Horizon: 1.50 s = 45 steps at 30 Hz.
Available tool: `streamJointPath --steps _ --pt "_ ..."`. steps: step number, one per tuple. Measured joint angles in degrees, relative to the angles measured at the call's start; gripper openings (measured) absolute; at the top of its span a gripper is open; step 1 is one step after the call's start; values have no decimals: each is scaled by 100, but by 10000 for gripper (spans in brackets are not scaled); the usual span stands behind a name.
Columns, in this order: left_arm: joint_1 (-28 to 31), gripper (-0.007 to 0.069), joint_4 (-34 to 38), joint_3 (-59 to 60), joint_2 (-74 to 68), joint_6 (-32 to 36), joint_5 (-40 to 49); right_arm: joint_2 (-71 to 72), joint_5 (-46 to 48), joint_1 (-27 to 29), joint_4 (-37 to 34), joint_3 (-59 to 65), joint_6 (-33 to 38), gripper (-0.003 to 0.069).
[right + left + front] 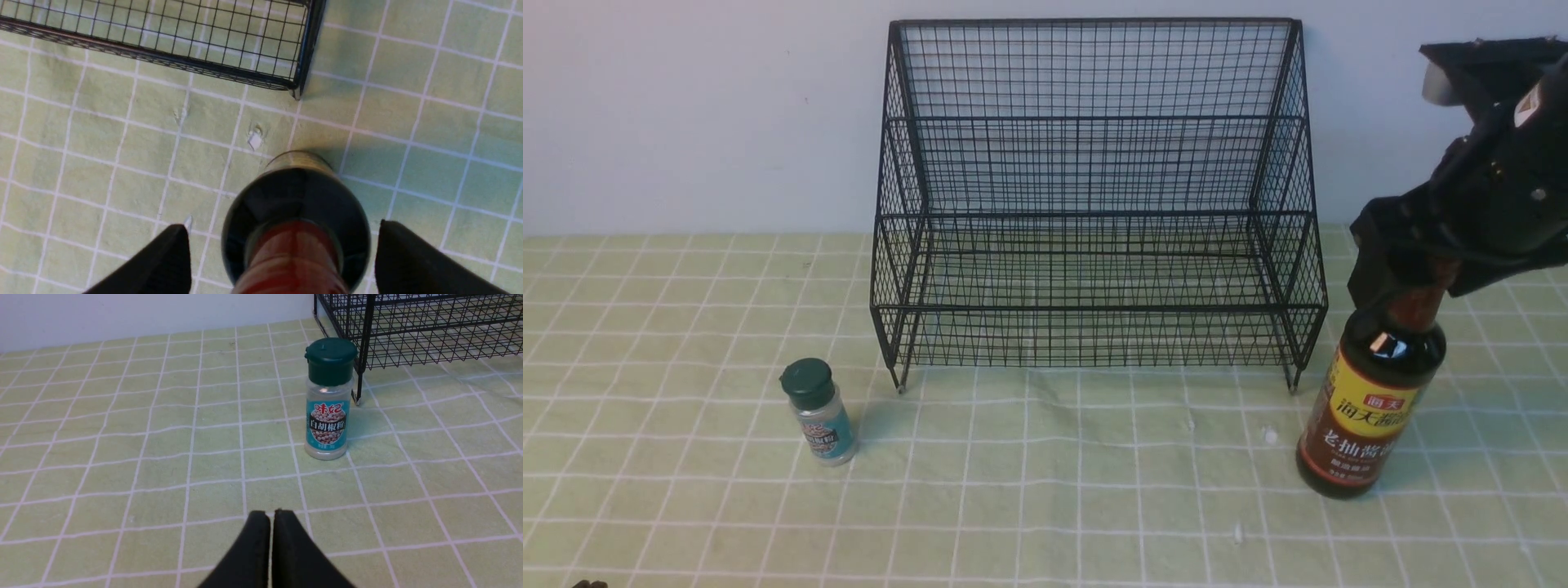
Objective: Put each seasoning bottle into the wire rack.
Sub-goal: Use the right arm to grab the condiment bottle closest to it, then use the right arm to put the condiment bottle back on the shelf
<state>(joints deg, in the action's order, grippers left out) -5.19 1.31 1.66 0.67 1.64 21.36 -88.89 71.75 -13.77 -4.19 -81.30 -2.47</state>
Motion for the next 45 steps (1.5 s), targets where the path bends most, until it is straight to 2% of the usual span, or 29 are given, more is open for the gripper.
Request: streamJointPath --steps 2,4,8,20,27,35,39,45 --pt "0 -6 0 0 0 0 0 0 0 0 116 0 0 516" --pt "0 -6 0 0 0 0 0 0 0 0 184 0 25 451" --pt "0 -6 0 0 0 0 0 0 -6 0 133 0 217 265" --pt "0 -6 0 0 0 0 5 312 217 0 158 -200 319 272" --pt "0 -6 0 0 0 0 5 1009 359 0 159 -855 353 272" --pt "0 -6 0 0 0 0 5 1057 503 0 153 -1863 485 272" --pt "0 -6 0 0 0 0 5 936 515 0 17 -2137 606 272" --pt "0 -6 0 0 0 0 5 398 130 0 -602 -2189 921 272"
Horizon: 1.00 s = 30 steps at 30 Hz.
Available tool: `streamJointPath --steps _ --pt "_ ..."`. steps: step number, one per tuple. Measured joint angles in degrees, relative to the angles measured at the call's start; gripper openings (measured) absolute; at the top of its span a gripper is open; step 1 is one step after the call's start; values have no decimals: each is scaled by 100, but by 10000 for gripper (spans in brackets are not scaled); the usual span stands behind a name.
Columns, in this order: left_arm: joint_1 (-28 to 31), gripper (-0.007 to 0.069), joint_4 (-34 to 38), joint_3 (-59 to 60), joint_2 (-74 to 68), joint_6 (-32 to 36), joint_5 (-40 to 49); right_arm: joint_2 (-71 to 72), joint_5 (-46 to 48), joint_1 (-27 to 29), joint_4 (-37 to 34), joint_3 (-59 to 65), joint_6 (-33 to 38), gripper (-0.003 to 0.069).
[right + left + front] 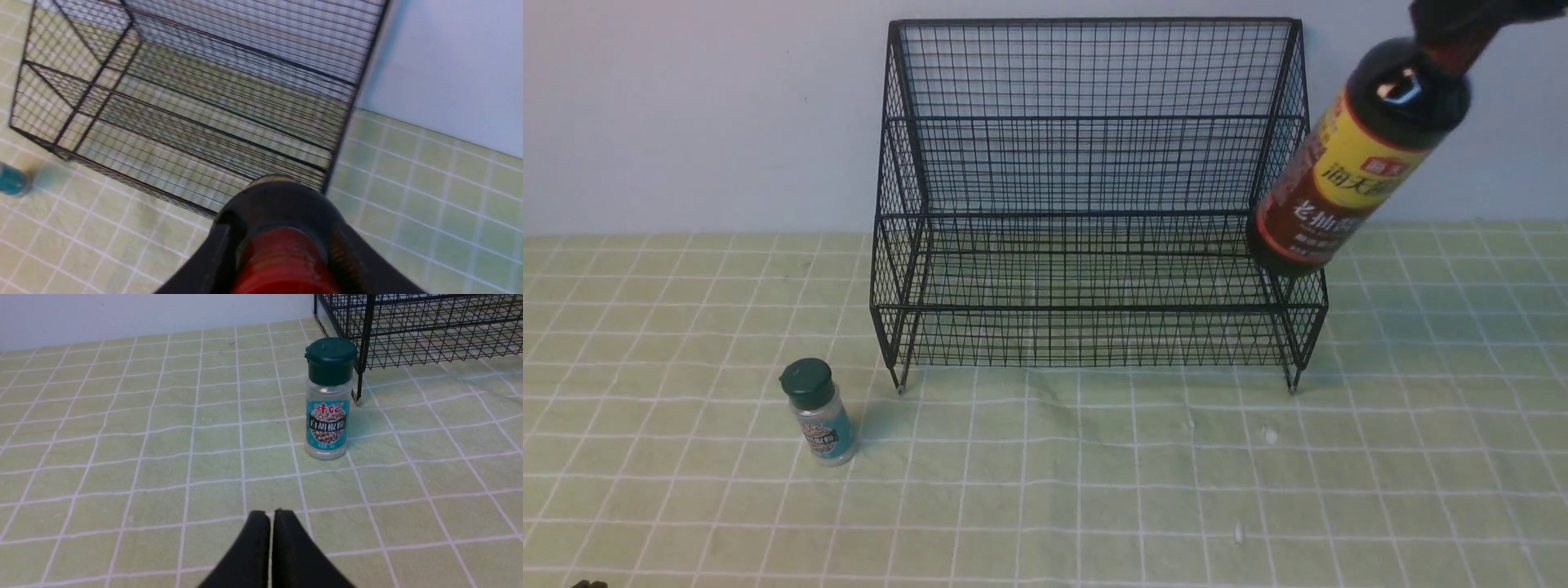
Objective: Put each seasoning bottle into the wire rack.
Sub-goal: Use the right arm to put the condiment bottle back on the shelf
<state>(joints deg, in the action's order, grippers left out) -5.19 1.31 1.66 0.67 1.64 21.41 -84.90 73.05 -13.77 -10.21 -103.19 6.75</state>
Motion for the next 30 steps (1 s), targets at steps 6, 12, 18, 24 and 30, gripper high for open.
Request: streamJointPath --steps 6,12,18,24,30 --pt "0 -6 0 0 0 0 0 -520 -633 -5 -269 0 123 272" --pt "0 -6 0 0 0 0 0 -860 -685 -5 -214 0 258 272" --pt "0 -6 0 0 0 0 0 -1115 -681 -5 -213 0 442 272" --pt "0 -6 0 0 0 0 0 -1386 -730 -5 -233 0 659 272" --pt "0 -6 0 0 0 0 0 -1773 -878 -5 -320 -7 676 272"
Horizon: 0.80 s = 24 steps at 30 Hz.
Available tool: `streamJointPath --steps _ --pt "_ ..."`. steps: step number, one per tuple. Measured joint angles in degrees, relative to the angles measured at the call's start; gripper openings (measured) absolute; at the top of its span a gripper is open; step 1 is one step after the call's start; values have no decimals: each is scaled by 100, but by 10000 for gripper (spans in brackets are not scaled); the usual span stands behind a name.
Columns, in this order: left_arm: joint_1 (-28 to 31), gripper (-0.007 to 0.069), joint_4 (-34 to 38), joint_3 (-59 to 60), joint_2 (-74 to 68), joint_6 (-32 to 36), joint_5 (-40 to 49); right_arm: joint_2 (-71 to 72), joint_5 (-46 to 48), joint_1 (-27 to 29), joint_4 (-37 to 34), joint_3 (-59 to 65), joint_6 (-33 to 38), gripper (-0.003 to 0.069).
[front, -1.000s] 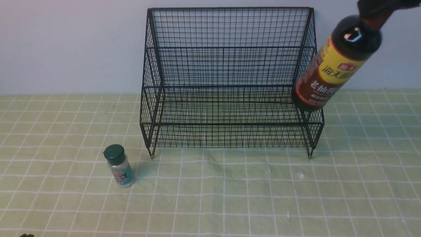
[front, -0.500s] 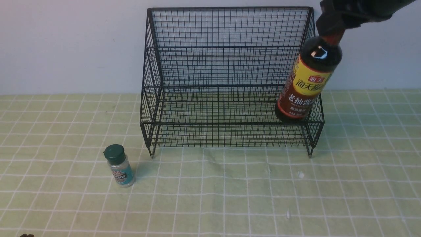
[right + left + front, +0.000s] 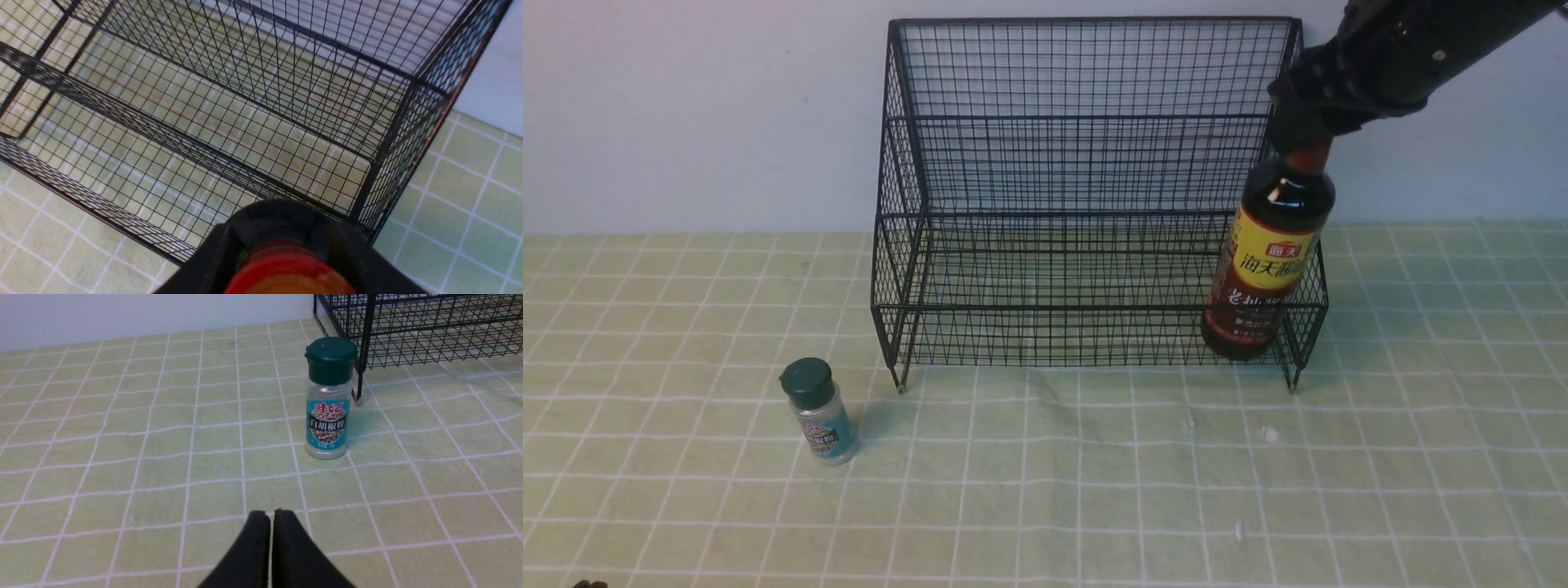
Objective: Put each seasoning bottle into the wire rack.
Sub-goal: Use the right arm to put the condiment bottle back on the shelf, then use the left arm to grab the condiment bottle closest to it
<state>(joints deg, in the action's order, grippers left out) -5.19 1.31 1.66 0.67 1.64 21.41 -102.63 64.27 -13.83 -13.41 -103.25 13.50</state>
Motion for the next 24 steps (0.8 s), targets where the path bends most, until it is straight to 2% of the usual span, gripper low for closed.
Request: streamJointPath --steps 6,13,16,20,24 --pt "0 -6 0 0 0 0 0 -59 -69 0 -48 -40 44 278" --pt "0 -6 0 -5 0 0 0 172 -234 0 -209 -40 44 393" --pt "0 -6 0 -5 0 0 0 424 -234 0 -209 -44 44 413" --pt "0 -6 0 -5 0 0 0 914 -106 0 -185 -50 -103 400" --pt "0 -6 0 -5 0 0 0 1558 284 0 -37 -56 -487 304"
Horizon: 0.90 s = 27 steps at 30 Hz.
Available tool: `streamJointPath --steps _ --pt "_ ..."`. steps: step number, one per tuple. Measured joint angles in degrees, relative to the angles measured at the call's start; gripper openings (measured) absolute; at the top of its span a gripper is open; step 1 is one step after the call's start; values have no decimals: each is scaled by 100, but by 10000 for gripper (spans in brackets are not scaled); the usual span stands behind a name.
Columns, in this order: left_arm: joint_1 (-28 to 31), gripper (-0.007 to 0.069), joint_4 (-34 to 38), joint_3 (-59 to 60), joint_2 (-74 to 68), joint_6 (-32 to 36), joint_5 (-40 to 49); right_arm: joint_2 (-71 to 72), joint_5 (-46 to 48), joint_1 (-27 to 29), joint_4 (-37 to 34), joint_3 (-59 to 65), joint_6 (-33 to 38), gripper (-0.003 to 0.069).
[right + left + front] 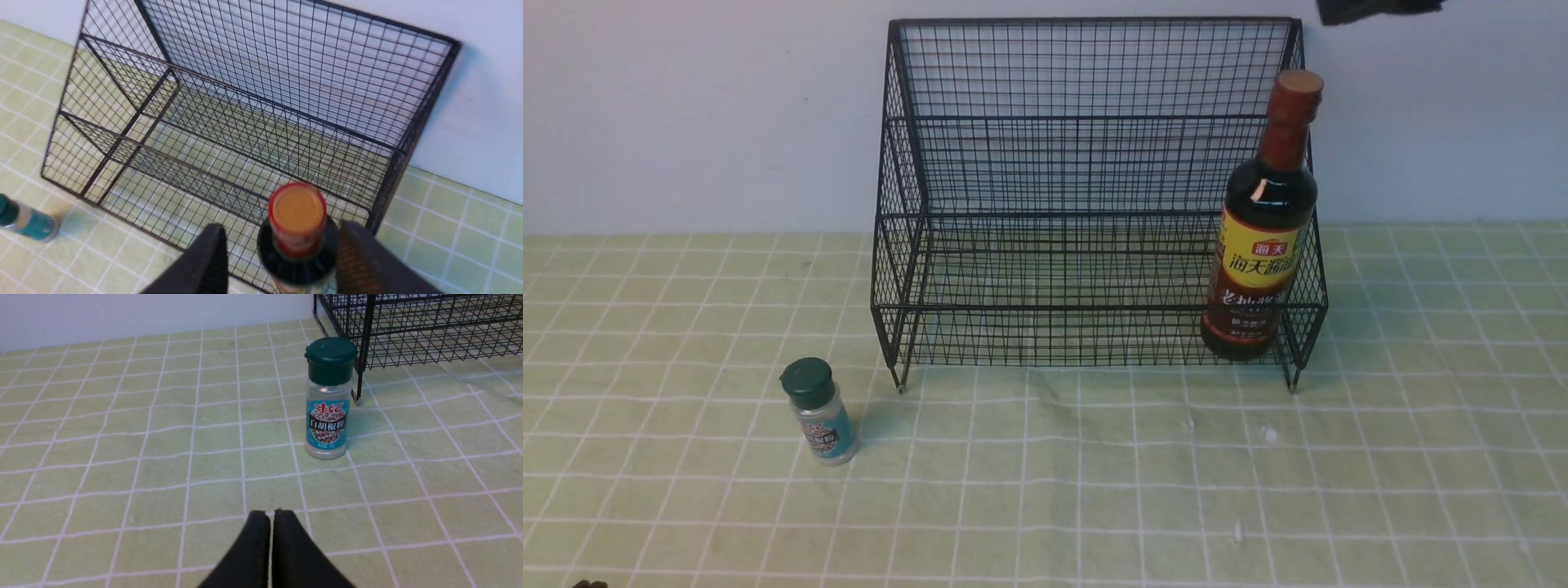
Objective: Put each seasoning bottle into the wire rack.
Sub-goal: Use the left arm to grab the condiment bottle closest to it
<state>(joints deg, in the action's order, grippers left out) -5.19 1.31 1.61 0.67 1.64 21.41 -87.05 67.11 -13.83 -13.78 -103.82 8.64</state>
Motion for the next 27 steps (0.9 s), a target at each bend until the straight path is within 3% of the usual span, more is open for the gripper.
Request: streamJointPath --steps 5,8,14,20,27 --pt "0 -6 0 0 0 0 0 871 406 0 577 -5 -443 74" --pt "0 -6 0 0 0 0 0 1591 490 0 934 62 -864 3" --pt "0 -6 0 0 0 0 0 3287 261 0 1069 1156 -1225 -12" --pt "0 -6 0 0 0 0 0 5721 -977 0 1074 4109 -1521 -14" --pt "0 -6 0 0 0 0 0 7097 -2549 0 899 6640 -1697 -15"
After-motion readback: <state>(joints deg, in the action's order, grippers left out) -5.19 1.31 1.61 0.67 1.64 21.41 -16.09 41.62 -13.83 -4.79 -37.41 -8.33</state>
